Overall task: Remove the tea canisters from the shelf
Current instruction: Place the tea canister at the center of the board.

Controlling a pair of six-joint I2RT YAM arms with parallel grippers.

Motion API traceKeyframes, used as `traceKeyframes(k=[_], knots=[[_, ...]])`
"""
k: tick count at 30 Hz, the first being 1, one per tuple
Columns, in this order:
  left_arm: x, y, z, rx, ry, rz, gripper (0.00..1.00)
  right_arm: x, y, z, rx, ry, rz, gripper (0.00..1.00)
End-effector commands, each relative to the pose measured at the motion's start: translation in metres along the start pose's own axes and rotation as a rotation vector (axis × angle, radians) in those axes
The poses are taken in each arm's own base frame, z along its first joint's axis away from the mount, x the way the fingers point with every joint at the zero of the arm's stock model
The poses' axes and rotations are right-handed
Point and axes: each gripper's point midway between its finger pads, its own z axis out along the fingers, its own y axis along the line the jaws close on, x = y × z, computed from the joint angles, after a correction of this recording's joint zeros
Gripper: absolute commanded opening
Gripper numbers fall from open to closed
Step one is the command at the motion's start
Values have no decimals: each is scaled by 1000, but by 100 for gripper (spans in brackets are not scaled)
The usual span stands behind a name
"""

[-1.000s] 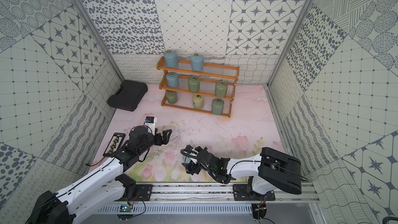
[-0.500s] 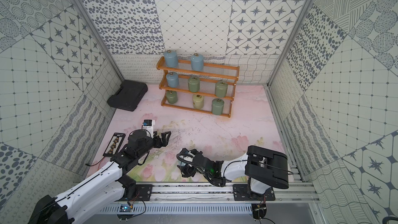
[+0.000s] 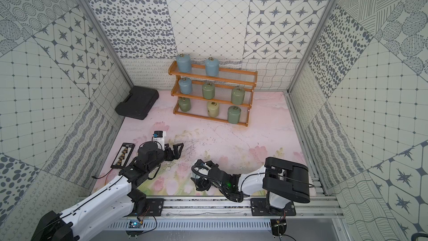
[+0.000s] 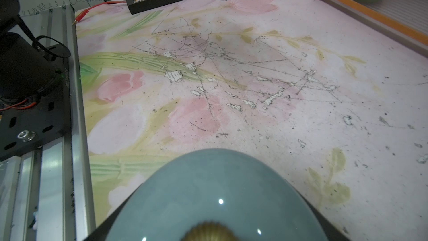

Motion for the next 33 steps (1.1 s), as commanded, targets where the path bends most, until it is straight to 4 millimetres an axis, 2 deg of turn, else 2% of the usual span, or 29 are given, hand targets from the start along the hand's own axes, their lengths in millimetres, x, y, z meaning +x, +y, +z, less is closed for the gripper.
traceKeyframes(k=[1, 17, 23, 33], knots=[[-4, -6, -1, 29, -14, -8, 100, -25, 4, -2, -8, -110, 37, 81], [-8, -6, -1, 17, -19, -2, 100, -9, -16, -19, 72, -91, 37, 88], [-7, -7, 2, 18, -10, -5, 100, -3, -13, -18, 58, -74, 45, 91], [-7, -5, -2, 13, -16, -3, 100, -6, -13, -19, 55, -78, 45, 97]])
